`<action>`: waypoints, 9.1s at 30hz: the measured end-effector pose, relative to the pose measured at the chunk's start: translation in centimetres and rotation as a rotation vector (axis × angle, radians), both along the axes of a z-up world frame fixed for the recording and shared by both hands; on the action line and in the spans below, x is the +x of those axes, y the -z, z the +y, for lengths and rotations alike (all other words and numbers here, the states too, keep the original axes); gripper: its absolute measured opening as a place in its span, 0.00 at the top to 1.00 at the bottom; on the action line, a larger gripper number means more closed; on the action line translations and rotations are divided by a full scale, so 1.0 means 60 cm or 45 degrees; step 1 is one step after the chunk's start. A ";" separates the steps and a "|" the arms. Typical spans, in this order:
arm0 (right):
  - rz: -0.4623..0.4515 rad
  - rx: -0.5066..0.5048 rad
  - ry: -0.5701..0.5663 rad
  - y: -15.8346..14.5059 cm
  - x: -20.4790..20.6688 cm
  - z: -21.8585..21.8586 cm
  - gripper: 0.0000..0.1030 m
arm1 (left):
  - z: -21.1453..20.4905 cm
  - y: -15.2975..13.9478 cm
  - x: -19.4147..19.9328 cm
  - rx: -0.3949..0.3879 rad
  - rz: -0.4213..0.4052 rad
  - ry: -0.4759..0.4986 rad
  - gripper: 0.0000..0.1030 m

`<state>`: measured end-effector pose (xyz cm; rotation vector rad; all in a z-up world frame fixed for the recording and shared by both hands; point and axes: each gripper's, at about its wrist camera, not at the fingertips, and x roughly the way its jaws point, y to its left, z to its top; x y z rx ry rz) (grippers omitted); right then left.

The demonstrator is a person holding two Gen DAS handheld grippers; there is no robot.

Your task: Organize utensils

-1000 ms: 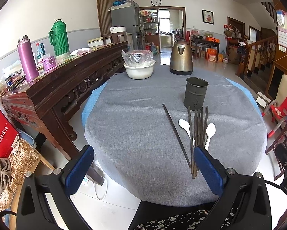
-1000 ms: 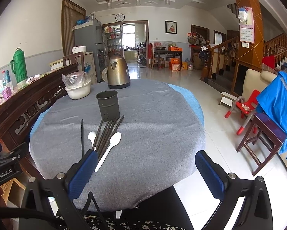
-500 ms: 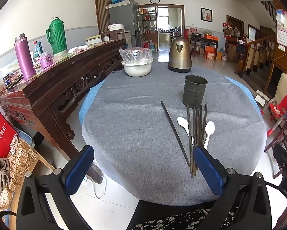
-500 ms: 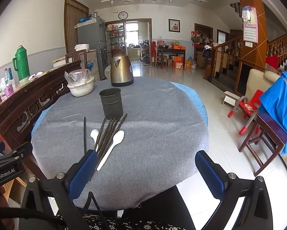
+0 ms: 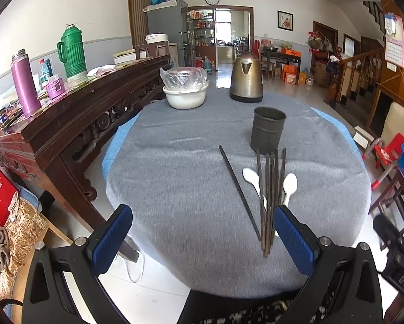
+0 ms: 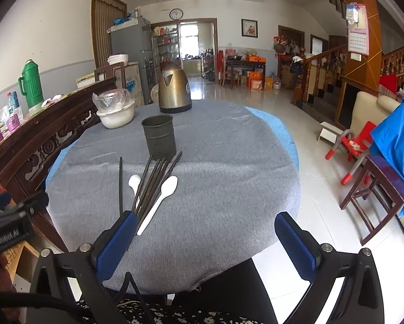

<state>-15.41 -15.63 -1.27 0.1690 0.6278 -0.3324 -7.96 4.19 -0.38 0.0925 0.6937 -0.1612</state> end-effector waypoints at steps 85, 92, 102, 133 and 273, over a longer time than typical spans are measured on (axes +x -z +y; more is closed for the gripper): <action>0.412 0.331 -0.329 0.178 0.379 -0.075 0.96 | -0.037 0.190 0.471 -0.349 0.746 0.049 0.69; 0.316 0.421 -0.232 0.167 0.371 -0.129 0.96 | -0.054 0.205 0.490 -0.318 0.751 0.054 0.69; 0.005 0.451 -0.206 0.098 0.350 -0.162 0.96 | -0.054 0.178 0.498 -0.324 0.647 0.060 0.93; -0.590 0.003 -0.079 -0.031 0.555 -0.091 0.96 | -0.117 -0.238 0.449 -0.422 -0.064 0.381 0.94; -0.241 0.730 -0.260 0.169 0.279 -0.187 0.61 | -0.134 0.176 0.352 0.149 0.355 0.254 0.66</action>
